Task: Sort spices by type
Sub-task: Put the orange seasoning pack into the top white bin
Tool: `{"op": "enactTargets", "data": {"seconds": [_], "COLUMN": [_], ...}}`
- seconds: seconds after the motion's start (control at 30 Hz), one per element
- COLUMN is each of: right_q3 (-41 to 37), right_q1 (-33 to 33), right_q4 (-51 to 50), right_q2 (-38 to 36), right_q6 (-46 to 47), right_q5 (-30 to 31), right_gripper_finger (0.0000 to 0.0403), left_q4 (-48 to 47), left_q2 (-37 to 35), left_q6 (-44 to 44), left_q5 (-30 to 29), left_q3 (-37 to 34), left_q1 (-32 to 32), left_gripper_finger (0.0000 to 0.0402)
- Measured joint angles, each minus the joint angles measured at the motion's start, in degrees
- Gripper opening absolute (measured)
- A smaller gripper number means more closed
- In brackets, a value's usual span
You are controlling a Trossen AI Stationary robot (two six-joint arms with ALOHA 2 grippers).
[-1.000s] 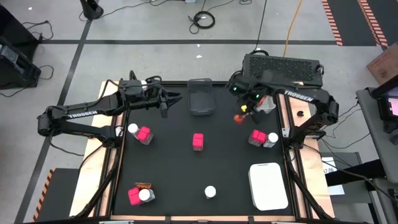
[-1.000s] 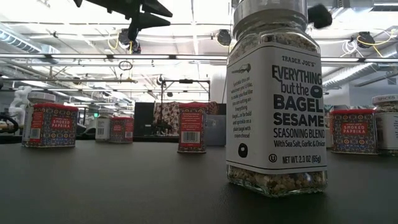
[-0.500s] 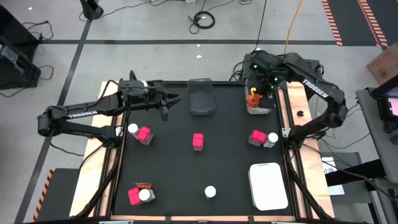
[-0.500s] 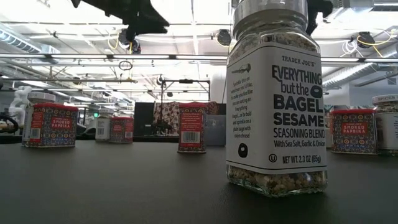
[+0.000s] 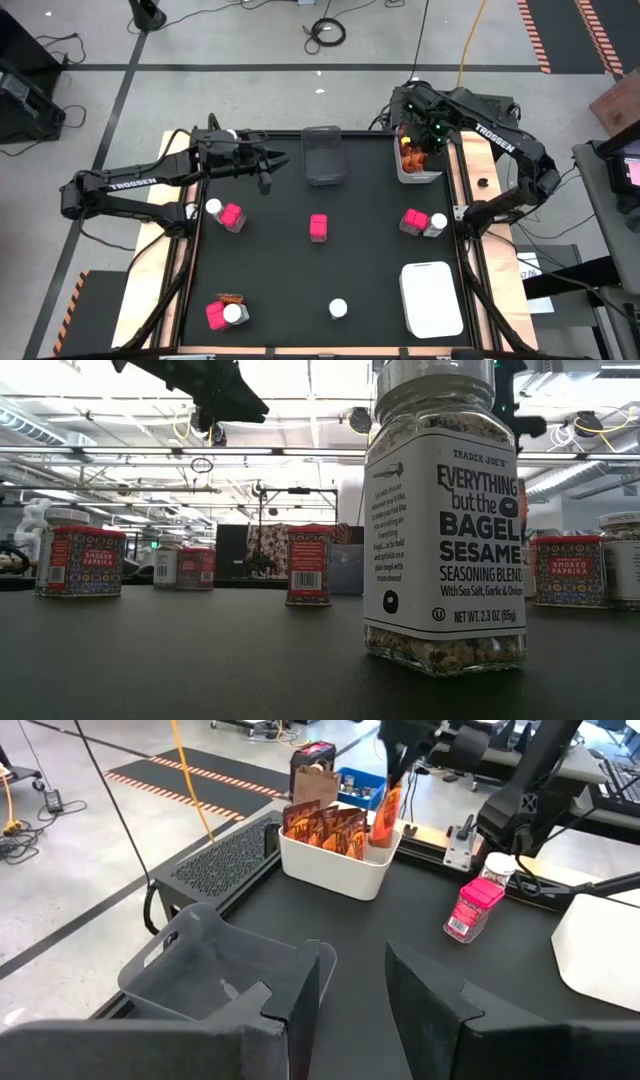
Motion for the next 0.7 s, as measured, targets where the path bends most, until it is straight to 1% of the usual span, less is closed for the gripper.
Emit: {"op": "enactTargets", "data": {"seconds": [0.13, 0.27, 0.43, 0.53, 0.7], "right_q3": [-2.1, -3.2, -4.5, -6.0, -10.0], "right_q1": [-1.3, -1.9, -3.0, -3.5, -4.0], "right_q4": [4.5, 7.2, 9.0, 10.7, 13.1], "right_q2": [0.0, 0.0, 0.0, 0.0, 0.0], "right_q6": [-0.3, -2.7, -7.2, -7.8, -7.7], "right_q5": [0.0, -0.1, -0.1, -0.2, -2.8], "right_gripper_finger": [0.0000, 0.0000, 0.0000, 0.0000, 0.0000], "left_q4": [0.0, 0.0, 0.7, 1.4, 1.0], "left_q2": [0.0, 0.0, 0.0, 0.0, 0.0], "left_q6": [-1.0, -1.6, -3.1, -4.6, -4.6], "left_q5": [0.0, 1.1, 1.3, 1.3, 1.3], "left_q3": [0.0, 0.0, 0.0, 0.0, 0.0], "left_q1": [-0.1, 0.0, 0.0, -0.1, 0.0], "left_gripper_finger": [0.0119, 0.0119, 0.0119, 0.0119, 0.0119]}}
